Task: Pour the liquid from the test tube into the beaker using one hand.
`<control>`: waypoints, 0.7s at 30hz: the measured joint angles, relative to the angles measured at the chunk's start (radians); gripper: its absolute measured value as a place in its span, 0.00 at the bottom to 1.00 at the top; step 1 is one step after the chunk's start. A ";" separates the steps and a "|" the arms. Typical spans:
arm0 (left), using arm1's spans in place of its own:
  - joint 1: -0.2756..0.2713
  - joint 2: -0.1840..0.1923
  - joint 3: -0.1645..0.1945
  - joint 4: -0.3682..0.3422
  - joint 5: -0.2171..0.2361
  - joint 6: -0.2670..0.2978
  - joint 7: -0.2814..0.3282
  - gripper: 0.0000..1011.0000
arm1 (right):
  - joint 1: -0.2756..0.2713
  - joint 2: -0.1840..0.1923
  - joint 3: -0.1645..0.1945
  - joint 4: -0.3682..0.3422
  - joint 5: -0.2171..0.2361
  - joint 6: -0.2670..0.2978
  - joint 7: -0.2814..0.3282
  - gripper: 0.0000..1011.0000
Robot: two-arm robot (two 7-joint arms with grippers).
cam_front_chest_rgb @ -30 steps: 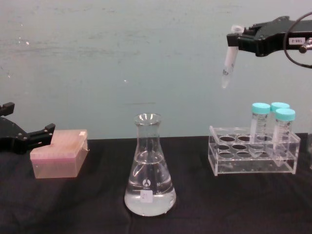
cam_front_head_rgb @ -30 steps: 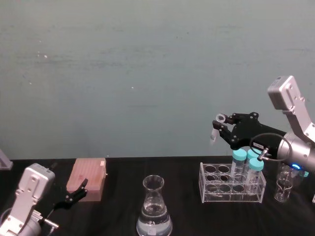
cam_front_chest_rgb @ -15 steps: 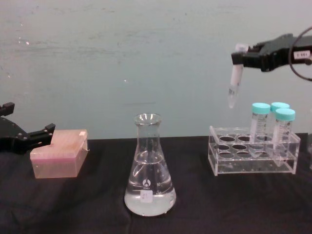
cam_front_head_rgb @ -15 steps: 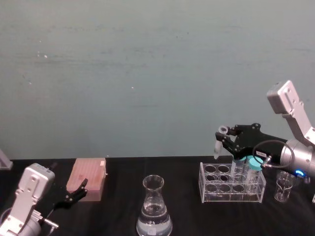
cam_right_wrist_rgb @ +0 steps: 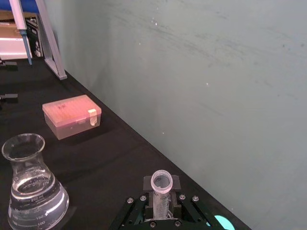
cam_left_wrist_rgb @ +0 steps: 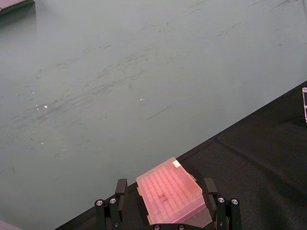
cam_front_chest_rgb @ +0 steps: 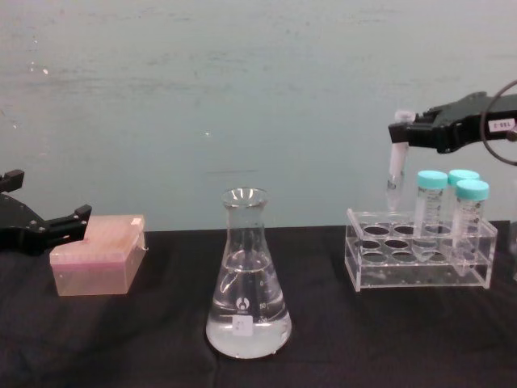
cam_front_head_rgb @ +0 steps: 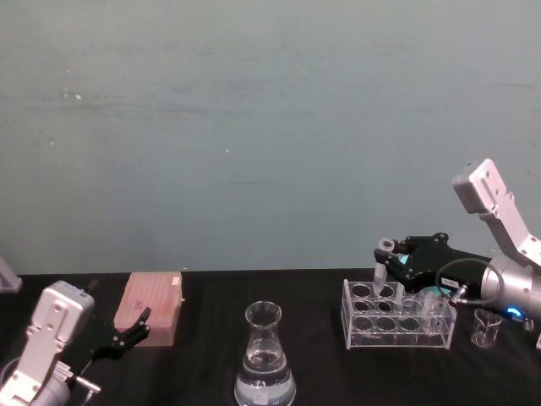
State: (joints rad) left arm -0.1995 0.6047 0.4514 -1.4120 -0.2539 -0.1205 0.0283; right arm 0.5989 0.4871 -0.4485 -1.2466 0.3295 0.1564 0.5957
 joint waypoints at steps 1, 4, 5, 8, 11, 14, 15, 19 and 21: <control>0.000 0.000 0.000 0.000 0.000 0.000 0.000 0.99 | 0.001 -0.001 -0.003 0.004 0.000 -0.001 0.001 0.20; 0.000 0.000 0.000 0.000 0.000 0.000 0.000 0.99 | 0.007 -0.004 -0.011 0.018 -0.001 -0.008 0.005 0.20; 0.000 0.000 0.000 0.000 0.000 0.000 0.000 0.99 | 0.010 -0.006 -0.015 0.026 -0.002 -0.012 0.008 0.20; 0.000 0.000 0.000 0.000 0.000 0.000 0.000 0.99 | 0.019 -0.011 -0.024 0.043 -0.005 -0.020 0.013 0.20; 0.000 0.000 0.000 0.000 0.000 0.000 0.000 0.99 | 0.025 -0.015 -0.029 0.056 -0.007 -0.025 0.017 0.20; 0.000 0.000 0.000 0.000 0.000 0.000 0.000 0.99 | 0.033 -0.021 -0.036 0.071 -0.010 -0.031 0.022 0.20; 0.000 0.000 0.000 0.000 0.000 0.000 0.000 0.99 | 0.035 -0.022 -0.037 0.075 -0.010 -0.032 0.023 0.20; 0.000 0.000 0.000 0.000 0.000 0.000 0.000 0.99 | 0.043 -0.029 -0.046 0.092 -0.014 -0.039 0.029 0.20; 0.000 0.000 0.000 0.000 0.000 0.000 0.000 0.99 | 0.045 -0.031 -0.049 0.098 -0.015 -0.041 0.031 0.20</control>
State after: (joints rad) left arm -0.1995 0.6047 0.4514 -1.4120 -0.2539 -0.1205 0.0283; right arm 0.6443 0.4559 -0.4974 -1.1486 0.3142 0.1153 0.6264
